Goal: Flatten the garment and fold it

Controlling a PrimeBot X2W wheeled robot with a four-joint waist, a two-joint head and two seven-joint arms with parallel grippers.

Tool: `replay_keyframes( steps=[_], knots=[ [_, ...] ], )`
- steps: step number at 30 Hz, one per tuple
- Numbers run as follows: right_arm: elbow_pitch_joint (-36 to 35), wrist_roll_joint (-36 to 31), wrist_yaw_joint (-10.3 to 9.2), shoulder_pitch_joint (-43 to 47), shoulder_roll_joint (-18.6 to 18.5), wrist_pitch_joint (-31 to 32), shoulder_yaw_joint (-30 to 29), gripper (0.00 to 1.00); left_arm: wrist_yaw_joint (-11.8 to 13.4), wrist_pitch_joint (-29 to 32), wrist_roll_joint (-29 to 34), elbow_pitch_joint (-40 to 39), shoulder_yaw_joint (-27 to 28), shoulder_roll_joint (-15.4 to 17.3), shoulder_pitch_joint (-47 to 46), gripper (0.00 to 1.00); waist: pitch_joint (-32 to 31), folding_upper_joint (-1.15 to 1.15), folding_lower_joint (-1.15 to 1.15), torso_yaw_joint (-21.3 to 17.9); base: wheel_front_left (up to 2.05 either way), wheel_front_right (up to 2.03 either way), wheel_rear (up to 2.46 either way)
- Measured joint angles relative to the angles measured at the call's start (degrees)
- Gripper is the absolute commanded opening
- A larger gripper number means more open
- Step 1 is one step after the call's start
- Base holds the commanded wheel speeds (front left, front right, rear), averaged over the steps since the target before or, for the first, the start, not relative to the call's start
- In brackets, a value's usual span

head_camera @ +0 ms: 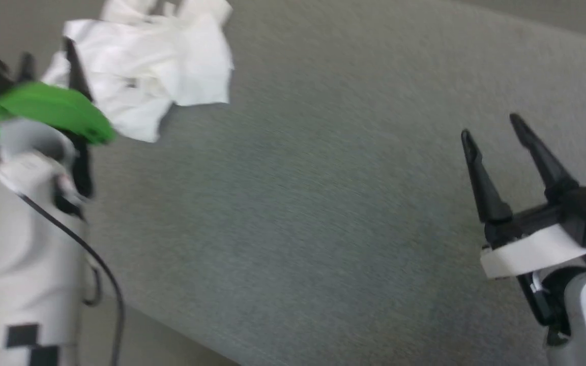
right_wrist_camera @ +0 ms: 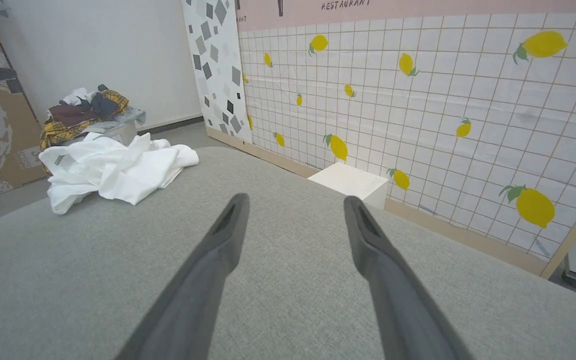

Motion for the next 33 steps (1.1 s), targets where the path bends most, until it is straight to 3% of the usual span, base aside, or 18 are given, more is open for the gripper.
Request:
replay_keyframes(
  steps=[8,20,21,23,27,31,33],
  knots=[
    [-0.7,1.8,0.0,-3.5,-1.4,-1.9,-0.3,1.0,2.9,12.9,-4.9,0.0,6.1,5.9,-6.2,1.0,11.4,0.0,0.0,-7.2,0.0,0.0,0.0],
    [-2.4,2.8,0.07,-7.3,-0.6,-6.0,1.8,1.0,15.1,28.2,-7.5,-7.7,12.7,9.3,-1.0,1.0,23.0,0.0,-0.02,-17.2,0.0,0.0,0.0],
    [-2.5,2.8,0.07,-7.6,-0.3,-6.3,2.0,1.0,15.9,29.1,-7.5,-8.6,13.2,10.0,-0.6,0.93,23.5,0.0,-0.02,-18.0,0.0,0.0,0.0],
    [-2.4,2.9,0.12,-8.1,-0.1,-6.9,2.4,1.0,16.5,30.5,-7.3,-10.6,13.5,11.4,0.8,0.0,24.1,0.0,-0.02,-19.5,0.0,0.0,0.0],
    [-0.9,3.0,0.21,-8.5,0.2,-7.7,2.3,1.0,16.3,28.2,-6.1,-13.1,13.6,12.5,3.2,0.0,23.6,0.0,-0.02,-21.1,0.0,0.0,0.0],
    [2.7,3.0,0.16,-8.1,0.8,-8.2,1.7,1.0,14.0,20.3,-2.1,-12.7,12.5,14.0,5.6,0.0,21.0,0.0,-0.02,-22.1,0.0,0.0,0.0],
    [4.9,3.0,0.04,-7.0,1.3,-8.4,1.1,1.0,12.4,16.2,0.6,-12.6,11.4,16.3,5.7,0.0,19.1,0.0,-0.02,-22.6,0.0,0.0,0.0]
  ],
)
